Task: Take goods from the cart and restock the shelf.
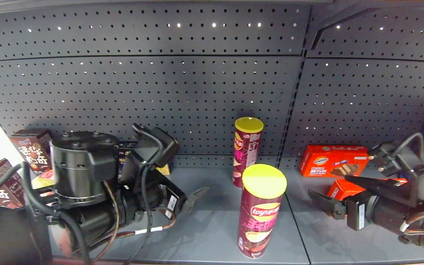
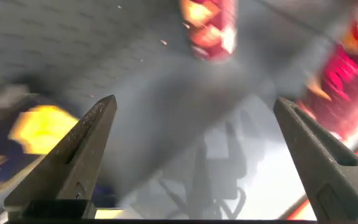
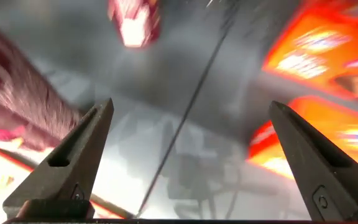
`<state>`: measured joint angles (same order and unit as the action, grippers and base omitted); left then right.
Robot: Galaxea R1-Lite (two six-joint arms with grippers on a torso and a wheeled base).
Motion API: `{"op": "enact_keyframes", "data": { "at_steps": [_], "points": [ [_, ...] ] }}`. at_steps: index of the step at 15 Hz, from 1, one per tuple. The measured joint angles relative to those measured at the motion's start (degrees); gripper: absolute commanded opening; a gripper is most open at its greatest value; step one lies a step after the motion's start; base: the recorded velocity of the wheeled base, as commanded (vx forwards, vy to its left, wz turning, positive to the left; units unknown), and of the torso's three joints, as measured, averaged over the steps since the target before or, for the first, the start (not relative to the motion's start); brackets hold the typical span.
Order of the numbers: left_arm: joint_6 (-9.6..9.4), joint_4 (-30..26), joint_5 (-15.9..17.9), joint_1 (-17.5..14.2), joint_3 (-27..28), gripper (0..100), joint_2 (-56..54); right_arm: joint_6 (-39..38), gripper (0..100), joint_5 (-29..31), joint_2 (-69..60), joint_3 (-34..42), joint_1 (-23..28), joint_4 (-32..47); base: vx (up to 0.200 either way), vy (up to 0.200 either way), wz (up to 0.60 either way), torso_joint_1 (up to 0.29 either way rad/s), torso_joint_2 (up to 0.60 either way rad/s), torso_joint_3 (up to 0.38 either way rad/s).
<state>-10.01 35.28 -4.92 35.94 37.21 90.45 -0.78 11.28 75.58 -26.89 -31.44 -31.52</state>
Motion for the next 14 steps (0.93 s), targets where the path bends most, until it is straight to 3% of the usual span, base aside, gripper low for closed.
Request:
{"op": "enact_keyframes", "data": {
  "at_steps": [4,6,10,12,14],
  "points": [
    [-0.04,0.9,0.2,-7.3,-1.1,100,-8.5,0.7,100,0.1,-9.6,2.1,8.9,0.2,0.000,0.000,0.00,0.000,0.00,0.000],
    [-0.06,1.7,0.4,-12.8,-3.8,100,-13.8,0.8,100,0.1,-14.4,4.0,15.1,0.3,0.000,0.000,0.00,0.000,0.00,0.000],
    [0.00,1.4,2.0,-23.8,-14.9,100,-27.1,0.8,100,1.4,-25.9,11.8,23.1,3.6,0.000,0.000,0.00,0.000,0.00,0.000],
    [0.00,0.9,2.3,-27.7,-20.6,100,-35.2,0.9,100,4.2,-32.3,13.5,24.2,8.6,0.000,0.000,0.00,0.000,0.00,0.000],
    [0.02,-3.2,0.5,-30.0,-25.8,100,-44.5,0.9,100,5.8,-39.6,14.4,26.3,15.4,0.000,0.000,0.00,0.000,0.00,0.000]
  ]
}}
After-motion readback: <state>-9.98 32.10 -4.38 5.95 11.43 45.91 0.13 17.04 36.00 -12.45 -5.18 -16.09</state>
